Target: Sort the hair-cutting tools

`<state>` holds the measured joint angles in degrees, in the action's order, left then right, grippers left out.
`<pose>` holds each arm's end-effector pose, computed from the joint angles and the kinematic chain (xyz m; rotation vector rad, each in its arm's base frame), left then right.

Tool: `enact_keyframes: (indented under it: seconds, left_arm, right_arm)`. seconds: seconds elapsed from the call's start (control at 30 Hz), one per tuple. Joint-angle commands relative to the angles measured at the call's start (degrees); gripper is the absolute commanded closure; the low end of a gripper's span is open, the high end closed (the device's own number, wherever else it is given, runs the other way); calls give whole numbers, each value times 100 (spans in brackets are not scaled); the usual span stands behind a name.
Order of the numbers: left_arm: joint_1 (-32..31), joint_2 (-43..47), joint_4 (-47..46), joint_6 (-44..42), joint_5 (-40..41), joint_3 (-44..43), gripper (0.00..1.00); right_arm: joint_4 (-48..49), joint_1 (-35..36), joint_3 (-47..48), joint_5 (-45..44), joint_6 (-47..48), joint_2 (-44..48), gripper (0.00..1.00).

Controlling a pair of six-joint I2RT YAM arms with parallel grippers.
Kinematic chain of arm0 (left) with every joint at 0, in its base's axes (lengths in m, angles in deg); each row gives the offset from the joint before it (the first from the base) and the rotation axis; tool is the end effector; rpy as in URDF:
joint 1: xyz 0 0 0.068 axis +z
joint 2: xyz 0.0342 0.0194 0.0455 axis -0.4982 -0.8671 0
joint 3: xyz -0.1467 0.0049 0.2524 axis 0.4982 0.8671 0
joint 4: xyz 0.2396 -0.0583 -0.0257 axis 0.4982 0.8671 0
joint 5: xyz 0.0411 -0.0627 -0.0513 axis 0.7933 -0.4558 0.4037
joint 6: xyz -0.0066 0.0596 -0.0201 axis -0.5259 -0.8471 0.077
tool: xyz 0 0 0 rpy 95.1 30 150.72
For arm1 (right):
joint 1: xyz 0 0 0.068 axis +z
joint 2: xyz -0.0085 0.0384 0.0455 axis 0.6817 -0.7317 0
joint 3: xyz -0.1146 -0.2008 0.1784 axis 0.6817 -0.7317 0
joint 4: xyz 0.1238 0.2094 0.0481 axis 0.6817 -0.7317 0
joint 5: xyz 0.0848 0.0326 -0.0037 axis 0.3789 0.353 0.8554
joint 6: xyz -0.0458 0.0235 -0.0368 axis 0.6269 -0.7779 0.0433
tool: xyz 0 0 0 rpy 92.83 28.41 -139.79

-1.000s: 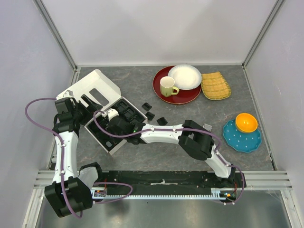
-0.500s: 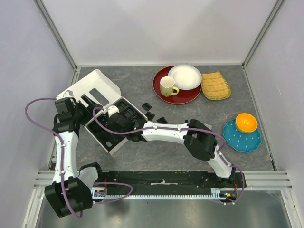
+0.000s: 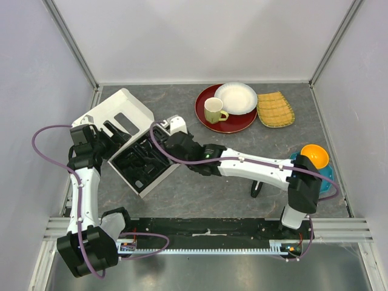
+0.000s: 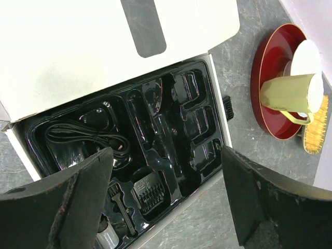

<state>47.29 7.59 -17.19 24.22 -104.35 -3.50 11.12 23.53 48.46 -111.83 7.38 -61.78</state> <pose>0.1860 0.0416 0.2933 -0.7351 2.1107 -0.4973 0.1831 0.3663 0.3207 -0.5280 2.0493 0.4438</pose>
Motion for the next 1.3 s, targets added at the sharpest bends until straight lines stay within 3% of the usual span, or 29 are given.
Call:
enact_keyframes:
  seconds: [0.0, 0.33, 0.6, 0.87, 1.27]
  left_arm:
    - [34, 38, -116, -90, -138, 19, 9]
    - [34, -41, -204, -64, -376, 54, 9]
    - [34, -59, -230, -64, -420, 71, 9]
    - [34, -50, -230, -47, -429, 63, 9]
    - [35, -59, -213, -64, -402, 54, 9]
  right_arm:
    - [-765, -347, -623, -790, 233, 517, 38]
    - [-1099, -1543, -2407, -790, -820, 1643, 13]
    - [-2128, -2326, -3400, -1853, -2965, 2030, 22]
    - [-2761, -2335, -4051, -2179, -4309, 2548, 16]
    - [-2340, -2677, -4868, -1521, -4426, 3094, 14]
